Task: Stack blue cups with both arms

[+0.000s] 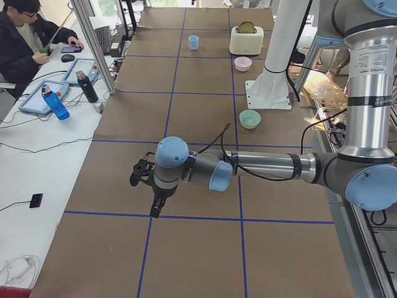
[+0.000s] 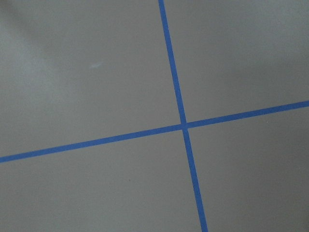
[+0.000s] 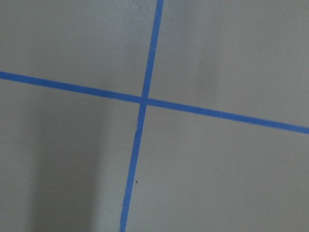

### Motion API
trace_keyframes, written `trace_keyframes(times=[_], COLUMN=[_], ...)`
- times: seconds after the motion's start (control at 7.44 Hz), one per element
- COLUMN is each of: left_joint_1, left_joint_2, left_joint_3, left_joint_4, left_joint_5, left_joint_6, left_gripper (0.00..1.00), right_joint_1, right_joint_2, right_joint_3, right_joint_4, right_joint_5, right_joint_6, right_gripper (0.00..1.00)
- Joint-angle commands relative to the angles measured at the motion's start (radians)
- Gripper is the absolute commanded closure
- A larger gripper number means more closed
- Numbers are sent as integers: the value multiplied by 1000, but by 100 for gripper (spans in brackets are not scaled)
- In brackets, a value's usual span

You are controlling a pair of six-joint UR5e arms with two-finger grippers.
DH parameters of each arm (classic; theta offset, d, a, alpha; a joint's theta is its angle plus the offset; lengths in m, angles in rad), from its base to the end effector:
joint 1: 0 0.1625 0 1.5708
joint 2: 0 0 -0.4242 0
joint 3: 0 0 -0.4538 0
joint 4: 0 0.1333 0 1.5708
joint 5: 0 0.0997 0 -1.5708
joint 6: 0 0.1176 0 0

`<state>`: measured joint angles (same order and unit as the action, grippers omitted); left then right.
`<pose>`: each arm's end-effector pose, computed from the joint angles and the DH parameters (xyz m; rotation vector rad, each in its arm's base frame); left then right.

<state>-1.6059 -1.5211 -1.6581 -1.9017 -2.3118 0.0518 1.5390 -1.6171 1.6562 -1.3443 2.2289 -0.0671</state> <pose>-0.0734 -0.5544 0.6141 0.3830 0.7166 0.1523 0.0437 -0.5561 0.6321 0.2677 -0.6503 -0.1822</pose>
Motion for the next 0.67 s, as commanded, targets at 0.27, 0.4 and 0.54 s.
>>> trace_keyframes(times=[0.27,0.4,0.54], left_joint_1=[1,9,99], left_joint_2=[-36,-36,-40], left_joint_3=[99,109,100], left_joint_4=[-279,-345,-352], left_joint_5=[-11,-9,-11], left_joint_6=[5,-57,-216], left_gripper=[2,2,2], right_joint_1=[0,0,0], right_joint_2=[29,26,23], right_joint_3=[8,8,8], right_joint_4=[73,77,77], right_joint_5=[5,6,6], right_joint_6=[16,16,16], right_gripper=[0,0,0])
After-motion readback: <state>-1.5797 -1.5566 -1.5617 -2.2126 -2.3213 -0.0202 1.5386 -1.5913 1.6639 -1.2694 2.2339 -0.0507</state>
